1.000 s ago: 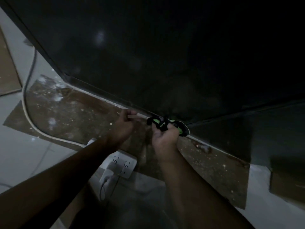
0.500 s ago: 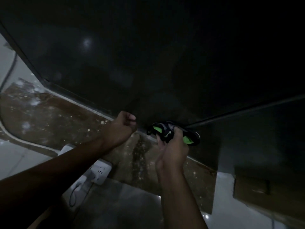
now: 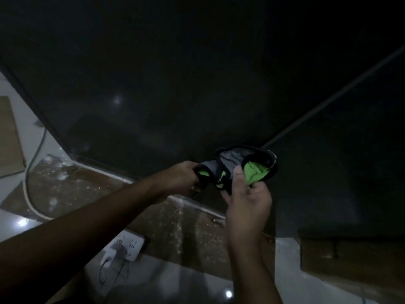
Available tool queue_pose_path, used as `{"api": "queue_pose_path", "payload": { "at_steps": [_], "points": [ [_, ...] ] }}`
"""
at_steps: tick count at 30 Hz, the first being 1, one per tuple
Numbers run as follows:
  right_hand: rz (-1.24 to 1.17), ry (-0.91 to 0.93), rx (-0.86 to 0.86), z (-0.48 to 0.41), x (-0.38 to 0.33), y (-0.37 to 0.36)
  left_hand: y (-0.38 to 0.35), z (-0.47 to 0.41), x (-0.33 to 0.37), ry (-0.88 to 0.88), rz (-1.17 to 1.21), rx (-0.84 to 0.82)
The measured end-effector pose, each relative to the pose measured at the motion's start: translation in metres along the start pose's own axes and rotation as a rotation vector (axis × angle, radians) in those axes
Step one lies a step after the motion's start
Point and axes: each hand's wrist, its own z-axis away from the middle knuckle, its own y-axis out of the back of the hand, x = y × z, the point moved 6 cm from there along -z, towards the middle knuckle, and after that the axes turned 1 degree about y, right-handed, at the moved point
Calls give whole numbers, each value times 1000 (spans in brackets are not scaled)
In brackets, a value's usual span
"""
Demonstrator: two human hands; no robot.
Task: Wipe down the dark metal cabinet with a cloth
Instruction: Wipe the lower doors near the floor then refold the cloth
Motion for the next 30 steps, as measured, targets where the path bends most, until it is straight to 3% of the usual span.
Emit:
{"api": "queue_pose_path", "payload": {
  "at_steps": [4,6,9,12,19,22,25,30],
  "points": [
    [169,144,-71,-10,-32,15,-13,35,32,159,-6,12],
    [241,204,-112,-13,-44,24,-13,55,48,157,-107,45],
    [222,195,-64,-15,-45,46,-12,81,83,10,-265,186],
    [125,163,132,-22,-39,81,-27,104,120,-155,-359,271],
    [-122,-83,355,-55,-5,144,-79,121,183,-454,-615,443],
    [-162,-116,294,-57,2,142,-93,119,184,-512,-551,583],
    [-56,-29,181,-55,13,127,-102,113,170,-653,-547,715],
    [112,-72,-59,-52,76,68,-95,74,112,-637,-463,736]
  ]
}}
